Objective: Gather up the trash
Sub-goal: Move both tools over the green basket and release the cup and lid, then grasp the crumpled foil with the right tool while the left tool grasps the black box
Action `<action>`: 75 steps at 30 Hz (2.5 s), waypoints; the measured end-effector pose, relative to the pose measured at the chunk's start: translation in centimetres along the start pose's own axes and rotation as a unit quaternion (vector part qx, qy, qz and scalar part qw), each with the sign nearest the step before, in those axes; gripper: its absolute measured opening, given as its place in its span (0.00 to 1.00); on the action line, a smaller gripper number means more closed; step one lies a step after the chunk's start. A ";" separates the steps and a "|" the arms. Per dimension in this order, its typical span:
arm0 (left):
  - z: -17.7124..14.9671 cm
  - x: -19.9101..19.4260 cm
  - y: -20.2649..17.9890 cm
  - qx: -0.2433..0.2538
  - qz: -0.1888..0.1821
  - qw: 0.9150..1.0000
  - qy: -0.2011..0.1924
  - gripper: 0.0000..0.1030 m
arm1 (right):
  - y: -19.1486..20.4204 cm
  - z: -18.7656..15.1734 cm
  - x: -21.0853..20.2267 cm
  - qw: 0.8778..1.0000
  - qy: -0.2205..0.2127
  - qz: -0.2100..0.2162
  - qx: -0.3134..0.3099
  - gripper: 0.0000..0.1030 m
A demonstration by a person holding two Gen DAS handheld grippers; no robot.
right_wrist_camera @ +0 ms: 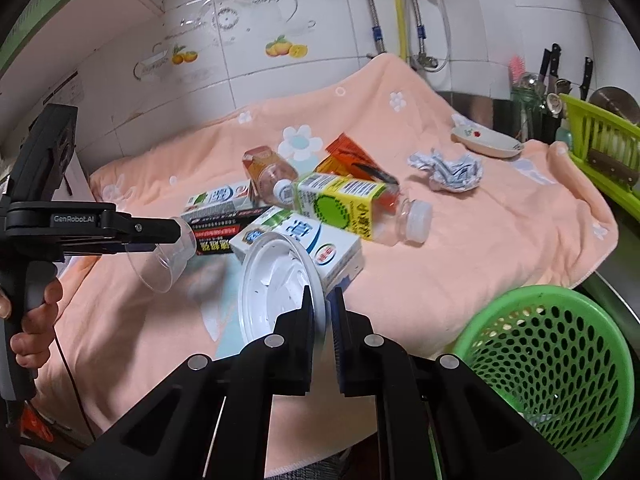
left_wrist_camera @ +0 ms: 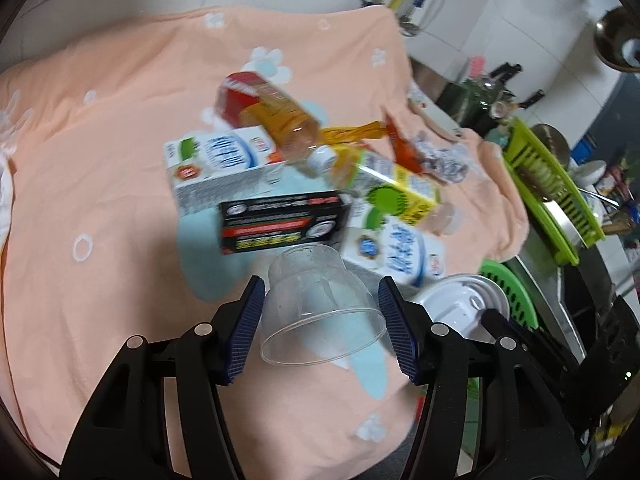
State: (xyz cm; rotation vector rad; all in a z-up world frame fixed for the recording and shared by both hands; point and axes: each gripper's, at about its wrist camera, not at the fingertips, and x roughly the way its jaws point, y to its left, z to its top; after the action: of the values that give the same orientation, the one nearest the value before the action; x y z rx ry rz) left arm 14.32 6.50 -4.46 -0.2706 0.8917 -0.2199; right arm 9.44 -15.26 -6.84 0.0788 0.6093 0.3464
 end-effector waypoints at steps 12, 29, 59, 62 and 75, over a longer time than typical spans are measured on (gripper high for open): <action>0.3 1.5 -9.9 0.077 -0.079 0.994 0.012 0.56 | -6.5 -2.3 -5.7 0.993 -0.024 -0.111 0.041 0.08; -4.0 7.4 -22.5 0.169 -0.145 0.972 0.082 0.57 | -15.3 -7.7 -10.8 0.970 -0.011 -0.219 0.108 0.10; -4.0 7.4 -22.0 0.184 -0.119 0.973 0.078 0.64 | -15.7 -7.1 -10.6 0.972 -0.012 -0.206 0.111 0.44; -3.2 6.4 -20.8 0.188 -0.105 0.974 0.063 0.64 | -14.9 -6.2 -10.1 0.976 -0.014 -0.196 0.096 0.48; 2.0 2.6 -12.8 0.141 -0.046 0.989 0.003 0.64 | -12.0 -1.0 -6.7 0.989 -0.017 -0.138 0.050 0.49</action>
State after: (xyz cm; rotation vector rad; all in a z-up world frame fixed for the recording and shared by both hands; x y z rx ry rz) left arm 16.56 -6.04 -1.08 -0.0481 0.8434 -0.4283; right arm 7.35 -28.85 -6.06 0.0948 0.5951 0.0468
